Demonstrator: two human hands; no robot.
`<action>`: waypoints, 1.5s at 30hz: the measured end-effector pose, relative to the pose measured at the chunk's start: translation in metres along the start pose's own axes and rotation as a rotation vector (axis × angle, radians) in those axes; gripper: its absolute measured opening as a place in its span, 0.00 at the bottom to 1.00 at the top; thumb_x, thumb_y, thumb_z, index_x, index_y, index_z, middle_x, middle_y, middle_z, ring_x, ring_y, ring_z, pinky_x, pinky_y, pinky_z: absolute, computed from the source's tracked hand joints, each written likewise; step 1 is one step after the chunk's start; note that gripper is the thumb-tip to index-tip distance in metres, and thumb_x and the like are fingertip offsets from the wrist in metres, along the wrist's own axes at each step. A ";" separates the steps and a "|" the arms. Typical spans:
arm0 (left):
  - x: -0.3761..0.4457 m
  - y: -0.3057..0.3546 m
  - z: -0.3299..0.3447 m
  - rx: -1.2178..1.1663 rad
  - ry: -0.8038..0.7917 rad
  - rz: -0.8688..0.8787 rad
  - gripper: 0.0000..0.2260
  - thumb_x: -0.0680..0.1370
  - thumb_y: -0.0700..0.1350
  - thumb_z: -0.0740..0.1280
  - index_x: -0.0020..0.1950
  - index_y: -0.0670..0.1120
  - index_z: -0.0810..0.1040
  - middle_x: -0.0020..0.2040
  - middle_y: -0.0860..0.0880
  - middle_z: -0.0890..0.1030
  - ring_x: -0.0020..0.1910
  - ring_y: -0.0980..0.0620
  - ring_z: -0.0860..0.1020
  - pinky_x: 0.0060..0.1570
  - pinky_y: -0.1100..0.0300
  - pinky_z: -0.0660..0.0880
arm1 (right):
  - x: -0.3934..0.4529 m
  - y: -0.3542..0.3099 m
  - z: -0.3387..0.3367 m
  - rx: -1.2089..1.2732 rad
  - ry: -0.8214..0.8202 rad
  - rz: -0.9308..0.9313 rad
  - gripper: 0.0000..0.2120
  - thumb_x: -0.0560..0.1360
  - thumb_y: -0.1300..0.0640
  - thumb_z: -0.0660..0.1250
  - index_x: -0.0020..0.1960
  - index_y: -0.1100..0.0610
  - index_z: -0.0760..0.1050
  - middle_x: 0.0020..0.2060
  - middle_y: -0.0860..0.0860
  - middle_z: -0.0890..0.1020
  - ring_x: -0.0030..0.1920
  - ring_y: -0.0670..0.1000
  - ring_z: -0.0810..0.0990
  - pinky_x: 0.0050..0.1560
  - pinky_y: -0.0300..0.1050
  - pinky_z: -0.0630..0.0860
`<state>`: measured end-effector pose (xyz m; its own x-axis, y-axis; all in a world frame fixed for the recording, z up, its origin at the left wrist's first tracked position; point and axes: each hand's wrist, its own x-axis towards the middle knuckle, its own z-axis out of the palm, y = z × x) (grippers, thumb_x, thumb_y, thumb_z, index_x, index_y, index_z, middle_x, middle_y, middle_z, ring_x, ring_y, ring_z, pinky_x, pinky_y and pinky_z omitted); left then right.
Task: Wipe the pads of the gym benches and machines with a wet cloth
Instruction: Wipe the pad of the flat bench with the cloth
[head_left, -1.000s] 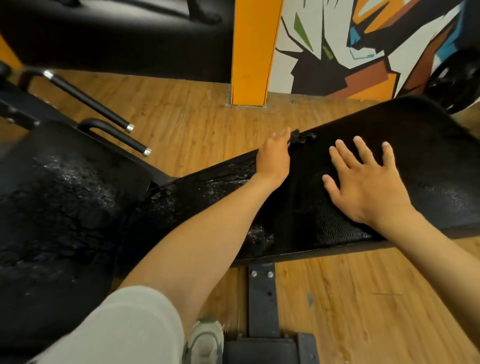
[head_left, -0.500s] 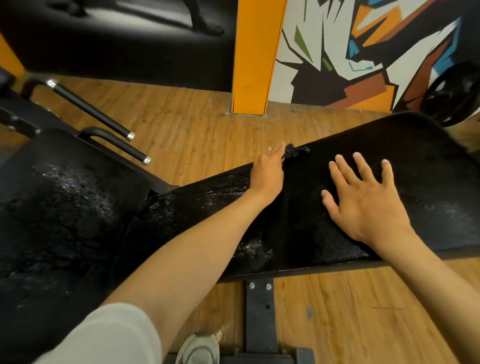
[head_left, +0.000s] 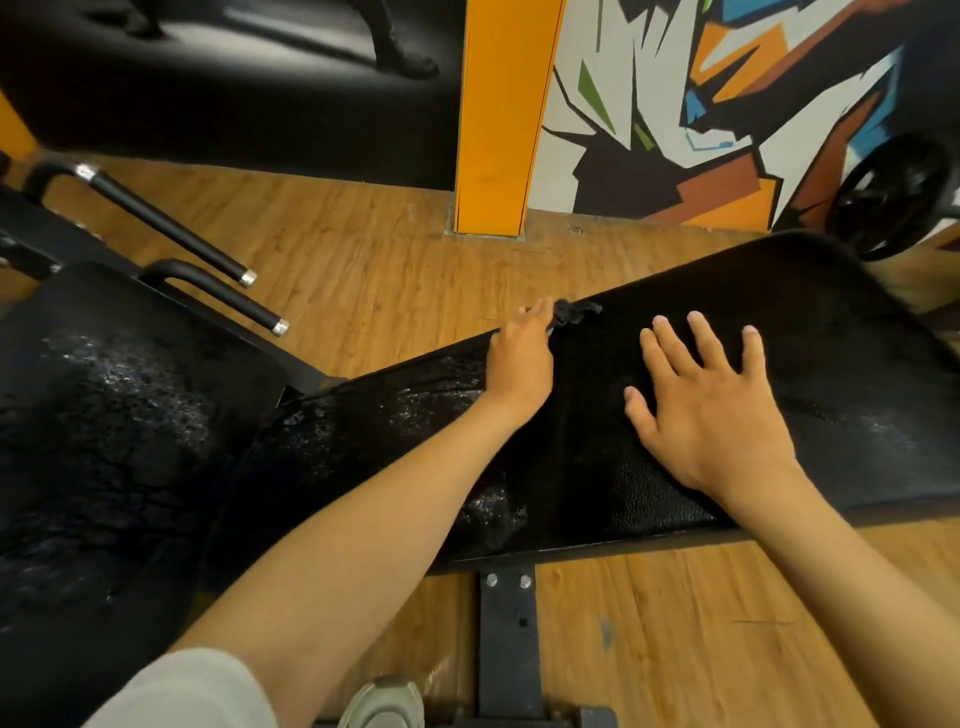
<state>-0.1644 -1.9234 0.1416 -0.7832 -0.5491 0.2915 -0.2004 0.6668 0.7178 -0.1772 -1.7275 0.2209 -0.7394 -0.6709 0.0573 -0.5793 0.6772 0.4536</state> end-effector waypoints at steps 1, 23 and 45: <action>-0.018 0.001 -0.001 0.000 0.002 0.028 0.24 0.84 0.31 0.59 0.79 0.46 0.69 0.68 0.40 0.78 0.69 0.41 0.76 0.65 0.45 0.76 | 0.000 0.000 0.000 0.008 -0.001 0.005 0.39 0.79 0.39 0.33 0.83 0.56 0.53 0.82 0.54 0.55 0.82 0.60 0.50 0.78 0.69 0.48; -0.159 0.020 -0.032 -0.148 -0.195 0.396 0.29 0.82 0.32 0.66 0.81 0.50 0.64 0.79 0.54 0.67 0.80 0.57 0.59 0.75 0.56 0.68 | 0.003 0.040 -0.022 0.224 -0.211 -0.142 0.26 0.86 0.47 0.46 0.83 0.44 0.46 0.82 0.44 0.45 0.81 0.47 0.38 0.80 0.55 0.38; -0.102 0.026 -0.017 -0.063 -0.084 0.213 0.27 0.82 0.31 0.64 0.80 0.47 0.67 0.78 0.49 0.70 0.80 0.49 0.62 0.73 0.46 0.71 | -0.014 0.022 -0.003 0.047 0.040 -0.027 0.32 0.81 0.45 0.39 0.81 0.52 0.61 0.79 0.55 0.64 0.81 0.59 0.58 0.77 0.66 0.55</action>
<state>-0.0799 -1.8581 0.1413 -0.8509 -0.3533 0.3889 0.0102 0.7290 0.6844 -0.1788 -1.7039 0.2330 -0.7095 -0.6999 0.0815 -0.6150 0.6716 0.4132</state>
